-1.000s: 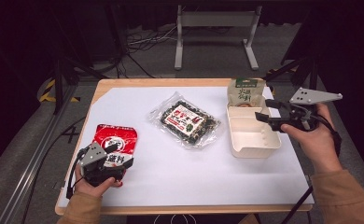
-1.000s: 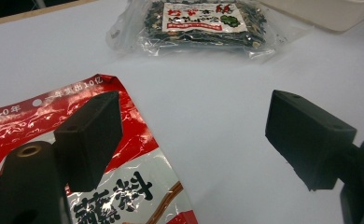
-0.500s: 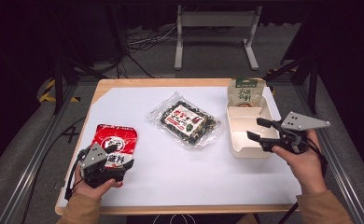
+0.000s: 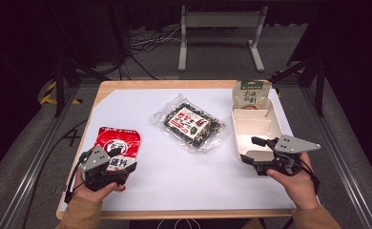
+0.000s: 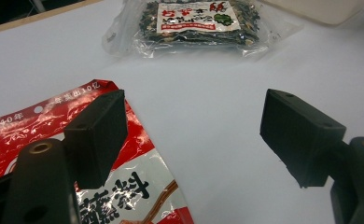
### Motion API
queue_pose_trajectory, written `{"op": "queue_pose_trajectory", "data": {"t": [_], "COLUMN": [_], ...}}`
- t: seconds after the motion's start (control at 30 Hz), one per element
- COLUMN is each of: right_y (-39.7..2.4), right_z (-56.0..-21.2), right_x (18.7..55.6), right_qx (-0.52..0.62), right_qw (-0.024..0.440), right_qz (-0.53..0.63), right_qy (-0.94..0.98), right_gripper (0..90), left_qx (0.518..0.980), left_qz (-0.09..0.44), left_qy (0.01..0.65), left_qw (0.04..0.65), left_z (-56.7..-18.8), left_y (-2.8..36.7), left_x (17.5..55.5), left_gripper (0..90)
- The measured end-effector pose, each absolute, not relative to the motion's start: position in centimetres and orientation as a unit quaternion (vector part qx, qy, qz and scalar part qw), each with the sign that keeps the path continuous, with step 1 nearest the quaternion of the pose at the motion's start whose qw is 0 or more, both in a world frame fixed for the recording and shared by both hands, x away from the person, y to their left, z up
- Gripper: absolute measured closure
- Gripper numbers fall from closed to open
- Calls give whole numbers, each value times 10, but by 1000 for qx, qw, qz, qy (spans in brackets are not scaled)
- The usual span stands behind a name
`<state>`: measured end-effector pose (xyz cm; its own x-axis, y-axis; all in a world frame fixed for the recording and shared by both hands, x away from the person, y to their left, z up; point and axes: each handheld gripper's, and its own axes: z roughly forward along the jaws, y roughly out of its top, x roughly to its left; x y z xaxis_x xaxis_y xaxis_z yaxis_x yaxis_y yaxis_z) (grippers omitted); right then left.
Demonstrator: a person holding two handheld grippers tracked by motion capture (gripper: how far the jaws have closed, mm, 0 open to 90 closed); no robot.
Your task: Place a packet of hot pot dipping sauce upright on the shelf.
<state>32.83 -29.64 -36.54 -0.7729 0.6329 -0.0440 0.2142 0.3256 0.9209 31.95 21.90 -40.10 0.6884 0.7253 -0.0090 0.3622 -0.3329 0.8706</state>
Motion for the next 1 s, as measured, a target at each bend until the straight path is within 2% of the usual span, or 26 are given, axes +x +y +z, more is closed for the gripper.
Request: {"op": "queue_pose_trajectory", "data": {"t": [0.17,0.4,0.53,0.67,0.8,0.9,0.93,1.0], "right_y": [-293,-290,-287,-287,-283,-277,-275,-274], "right_z": [-369,-373,-377,-382,-384,-386,-387,-388], "right_x": [327,328,328,332,332,332,331,331], "right_qx": [262,263,264,286,278,272,261,250], "right_qw": [196,173,166,150,155,164,173,164], "right_qz": [510,506,504,509,512,501,495,499], "right_qy": [796,803,806,798,798,805,810,813], "right_gripper": [257,254,187,72,60,105,190,270], "left_qx": [792,804,808,810,813,813,815,814], "left_qz": [182,164,159,161,157,152,149,150], "left_qy": [348,323,321,326,338,349,351,357], "left_qw": [467,471,468,461,448,440,437,433], "left_z": [-399,-389,-379,-372,-367,-366,-366,-366], "left_y": [222,226,234,243,253,264,266,270], "left_x": [322,328,333,341,350,359,360,363], "left_gripper": [219,259,265,264,259,257,255,255]}}
